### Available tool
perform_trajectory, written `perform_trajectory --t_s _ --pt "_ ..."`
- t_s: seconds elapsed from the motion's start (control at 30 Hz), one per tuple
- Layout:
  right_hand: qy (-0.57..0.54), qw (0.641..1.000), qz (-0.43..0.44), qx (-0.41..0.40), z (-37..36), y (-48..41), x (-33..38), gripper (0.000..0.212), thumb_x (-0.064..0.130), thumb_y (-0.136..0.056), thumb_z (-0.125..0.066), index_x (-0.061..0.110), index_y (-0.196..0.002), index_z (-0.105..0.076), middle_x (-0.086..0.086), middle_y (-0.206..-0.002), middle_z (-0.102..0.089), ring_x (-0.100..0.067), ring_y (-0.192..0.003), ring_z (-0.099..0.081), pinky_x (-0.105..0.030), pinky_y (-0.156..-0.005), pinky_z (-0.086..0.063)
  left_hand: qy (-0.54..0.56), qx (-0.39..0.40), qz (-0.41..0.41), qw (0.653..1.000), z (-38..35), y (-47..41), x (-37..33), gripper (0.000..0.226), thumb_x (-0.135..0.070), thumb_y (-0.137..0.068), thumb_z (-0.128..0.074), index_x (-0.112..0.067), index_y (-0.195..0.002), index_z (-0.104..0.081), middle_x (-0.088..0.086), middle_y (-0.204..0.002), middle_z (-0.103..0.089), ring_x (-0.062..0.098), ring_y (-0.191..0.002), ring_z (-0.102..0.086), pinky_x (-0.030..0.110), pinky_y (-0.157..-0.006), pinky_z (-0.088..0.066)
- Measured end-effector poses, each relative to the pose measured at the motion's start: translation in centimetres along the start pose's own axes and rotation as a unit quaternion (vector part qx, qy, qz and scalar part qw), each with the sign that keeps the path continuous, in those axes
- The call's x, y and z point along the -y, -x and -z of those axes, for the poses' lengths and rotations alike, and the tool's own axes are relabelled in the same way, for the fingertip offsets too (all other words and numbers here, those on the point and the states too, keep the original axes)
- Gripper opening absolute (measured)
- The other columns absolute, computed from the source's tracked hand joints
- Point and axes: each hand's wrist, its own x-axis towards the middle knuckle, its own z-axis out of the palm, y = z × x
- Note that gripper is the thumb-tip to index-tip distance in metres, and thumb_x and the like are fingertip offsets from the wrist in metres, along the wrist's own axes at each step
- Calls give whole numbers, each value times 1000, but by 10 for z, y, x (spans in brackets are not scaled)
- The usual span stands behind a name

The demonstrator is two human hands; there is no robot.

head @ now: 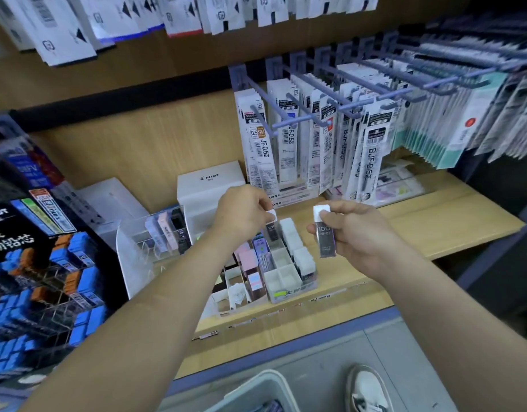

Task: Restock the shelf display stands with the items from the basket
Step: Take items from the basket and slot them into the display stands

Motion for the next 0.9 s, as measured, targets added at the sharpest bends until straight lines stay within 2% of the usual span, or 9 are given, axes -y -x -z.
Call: perform_trajectory --t_s 0.13,0.3,0.4,0.47,0.57,0.67,0.73,0.8,0.9 --pt "-5 1000 -8 8 -1 1 0 14 -4 -94 -55 3 -105 -61 -13 -86 -66 -21 -70 -70 -30 -59 -57 -3 6 8 1000 1 -2 6 16 -25 -71 -82 -23 -84 -74 -3 -84 -71 15 -82 -65 28 -78 -52" --pt "-8 1000 -4 13 1 3 0 11 -5 -87 -64 6 -88 -63 -11 -77 -70 -26 -74 -69 -36 -71 -57 -33 19 11 999 -13 -1 8 12 -29 -73 -80 -26 -84 -74 -4 -89 -71 16 -88 -63 32 -80 -52" --pt "-19 1000 -6 24 0 4 0 12 -4 -87 -65 8 -88 -64 -6 -69 -72 -21 -69 -68 -33 -69 -56 -88 6 -5 996 -20 -1 7 12 -34 -75 -77 -28 -84 -71 -1 -92 -68 19 -94 -58 32 -79 -50" --pt "-21 999 -10 32 -1 4 -1 13 -4 -88 -63 7 -95 -65 -6 -72 -72 -20 -68 -69 -31 -66 -57 -128 5 -20 992 -21 -2 6 14 -36 -77 -75 -27 -86 -70 -2 -93 -68 20 -94 -57 30 -78 -47" --pt "-21 999 -8 41 -4 4 -2 14 -5 -87 -64 8 -92 -66 -6 -73 -71 -17 -64 -69 -25 -57 -56 -142 29 -19 989 -19 -1 6 14 -35 -77 -74 -29 -89 -70 -4 -94 -68 20 -95 -59 30 -79 -47" --pt "-19 999 2 38 -7 5 -2 13 -3 -83 -69 7 -91 -66 -10 -81 -72 -19 -66 -68 -25 -55 -56 -50 -5 -7 999 -8 2 6 8 -29 -82 -67 -25 -85 -73 -4 -87 -70 15 -87 -62 27 -74 -51" --pt "-22 999 8 38 -9 4 -2 12 -2 -81 -71 7 -88 -65 -12 -84 -71 -21 -69 -67 -26 -57 -57 110 -5 4 994 5 9 -2 13 -26 -88 -64 -20 -83 -74 -6 -78 -70 0 -67 -59 19 -62 -47" --pt "-21 999 13 45 -11 5 -3 11 -1 -81 -71 8 -84 -65 -12 -82 -71 -21 -69 -67 -26 -59 -58 288 69 20 955 20 22 -13 18 -26 -90 -63 -12 -89 -75 -1 -74 -70 -2 -54 -55 15 -56 -46" --pt "-11 998 21 58 -15 6 -4 10 1 -80 -72 9 -81 -66 -11 -81 -72 -23 -74 -68 -30 -68 -59 367 141 17 919 28 33 -21 13 -18 -83 -71 -8 -91 -73 7 -74 -70 9 -60 -60 21 -62 -54"
